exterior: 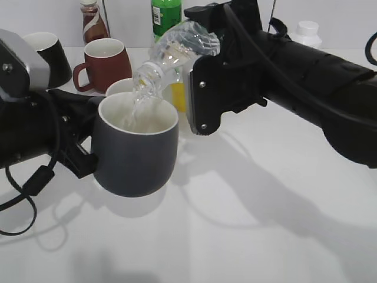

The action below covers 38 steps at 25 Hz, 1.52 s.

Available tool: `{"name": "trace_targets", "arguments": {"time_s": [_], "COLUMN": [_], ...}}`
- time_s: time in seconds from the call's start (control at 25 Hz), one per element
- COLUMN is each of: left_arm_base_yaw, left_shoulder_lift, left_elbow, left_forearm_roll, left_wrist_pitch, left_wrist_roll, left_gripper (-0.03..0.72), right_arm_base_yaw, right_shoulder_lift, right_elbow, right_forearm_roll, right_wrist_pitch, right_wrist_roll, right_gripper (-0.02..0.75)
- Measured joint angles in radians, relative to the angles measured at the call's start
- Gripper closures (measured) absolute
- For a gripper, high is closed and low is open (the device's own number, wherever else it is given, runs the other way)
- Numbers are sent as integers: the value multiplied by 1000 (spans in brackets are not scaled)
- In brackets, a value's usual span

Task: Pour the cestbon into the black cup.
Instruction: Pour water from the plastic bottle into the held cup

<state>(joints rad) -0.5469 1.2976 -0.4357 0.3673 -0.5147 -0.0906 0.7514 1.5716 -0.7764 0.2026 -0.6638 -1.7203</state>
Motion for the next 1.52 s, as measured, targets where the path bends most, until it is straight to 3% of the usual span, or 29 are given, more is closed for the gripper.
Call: {"name": "trace_targets", "arguments": {"time_s": [0.92,1.08,1.32,1.52], "left_arm_base_yaw": [0,0,10,121], "left_shoulder_lift": [0,0,0,0], "left_elbow": [0,0,1,1], "left_forearm_roll": [1,0,-10,-82], "left_wrist_pitch": [6,-22,-55,-165], "left_wrist_roll": [2,3,3,4], "left_gripper": [652,652,652,652], "right_arm_base_yaw": [0,0,1,-43], "right_shoulder_lift": [-2,-4,-29,-93], "right_elbow": [-7,-7,-7,-7], "right_forearm_roll": [0,-19,-107,-132], "right_wrist_pitch": [-25,60,183,183], "right_wrist_roll": [-23,183,905,1352], "right_gripper": [275,275,275,275]}}
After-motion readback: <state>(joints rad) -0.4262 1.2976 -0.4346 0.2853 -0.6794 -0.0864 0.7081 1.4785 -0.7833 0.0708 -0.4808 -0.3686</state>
